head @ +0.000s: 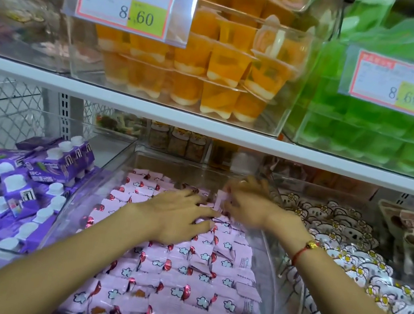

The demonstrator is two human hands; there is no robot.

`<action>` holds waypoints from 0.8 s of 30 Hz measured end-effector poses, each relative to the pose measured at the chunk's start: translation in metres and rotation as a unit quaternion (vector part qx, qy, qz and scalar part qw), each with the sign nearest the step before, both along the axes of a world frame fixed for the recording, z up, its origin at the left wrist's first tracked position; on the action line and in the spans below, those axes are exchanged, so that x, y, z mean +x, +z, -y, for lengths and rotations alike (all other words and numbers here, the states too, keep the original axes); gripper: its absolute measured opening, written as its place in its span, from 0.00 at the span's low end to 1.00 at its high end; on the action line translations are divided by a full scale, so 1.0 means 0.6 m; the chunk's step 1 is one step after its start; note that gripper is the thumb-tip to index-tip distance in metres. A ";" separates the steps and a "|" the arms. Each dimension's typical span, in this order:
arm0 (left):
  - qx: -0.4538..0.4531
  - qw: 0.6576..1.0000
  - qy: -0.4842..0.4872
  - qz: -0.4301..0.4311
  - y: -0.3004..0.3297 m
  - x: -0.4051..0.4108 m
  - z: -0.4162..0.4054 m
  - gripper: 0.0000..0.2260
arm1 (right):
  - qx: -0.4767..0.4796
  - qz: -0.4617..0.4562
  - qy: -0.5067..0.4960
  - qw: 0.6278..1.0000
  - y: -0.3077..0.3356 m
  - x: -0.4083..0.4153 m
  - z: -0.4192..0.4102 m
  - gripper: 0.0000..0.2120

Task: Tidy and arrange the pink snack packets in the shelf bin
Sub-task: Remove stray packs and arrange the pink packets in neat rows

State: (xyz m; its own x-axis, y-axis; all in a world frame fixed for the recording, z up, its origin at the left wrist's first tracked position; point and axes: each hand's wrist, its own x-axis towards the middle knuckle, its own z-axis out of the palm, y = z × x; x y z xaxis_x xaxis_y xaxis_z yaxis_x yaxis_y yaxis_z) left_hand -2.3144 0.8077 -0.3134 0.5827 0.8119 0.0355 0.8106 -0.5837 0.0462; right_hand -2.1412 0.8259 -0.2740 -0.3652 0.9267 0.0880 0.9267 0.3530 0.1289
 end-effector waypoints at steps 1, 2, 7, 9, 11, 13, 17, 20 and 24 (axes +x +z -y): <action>0.002 1.000 0.002 0.003 -0.002 0.001 0.003 0.21 | 0.035 -0.043 0.015 0.998 0.000 0.001 0.001 0.09; 0.004 1.000 0.005 0.006 -0.005 0.002 0.005 0.21 | 0.057 -0.101 0.026 0.993 0.003 0.004 0.002 0.08; 0.004 1.000 0.005 0.004 -0.003 0.003 0.009 0.21 | -0.020 -0.140 0.002 0.990 0.006 0.009 0.002 0.18; -0.001 1.000 0.006 0.002 -0.002 0.003 0.010 0.21 | -0.067 -0.056 -0.033 0.996 0.000 0.005 -0.002 0.19; -0.001 1.000 0.008 0.008 -0.003 0.002 0.010 0.21 | -0.062 -0.021 -0.030 0.997 -0.003 0.005 -0.002 0.17; 0.002 1.000 0.010 0.015 -0.006 0.002 0.011 0.21 | 0.001 -0.052 -0.018 0.998 -0.003 0.009 0.001 0.14; -0.010 1.000 0.011 0.019 -0.005 0.002 0.010 0.20 | 0.074 -0.167 0.012 0.983 -0.009 0.015 0.012 0.05; -0.017 1.000 0.012 0.015 -0.002 0.001 0.007 0.20 | 0.053 -0.317 0.041 0.946 -0.011 0.017 0.017 0.03; -0.016 1.000 0.007 0.020 0.008 0.002 0.011 0.19 | 0.125 -0.600 0.040 0.789 -0.003 0.020 0.026 0.04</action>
State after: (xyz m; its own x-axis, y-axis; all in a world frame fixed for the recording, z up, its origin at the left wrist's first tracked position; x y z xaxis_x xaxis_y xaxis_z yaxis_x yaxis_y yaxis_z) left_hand -2.3131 0.8014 -0.3087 0.5695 0.8213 0.0330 0.8161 -0.5698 0.0968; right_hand -2.1290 0.8104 -0.2758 0.0639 0.8043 0.5908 0.4108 0.5183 -0.7501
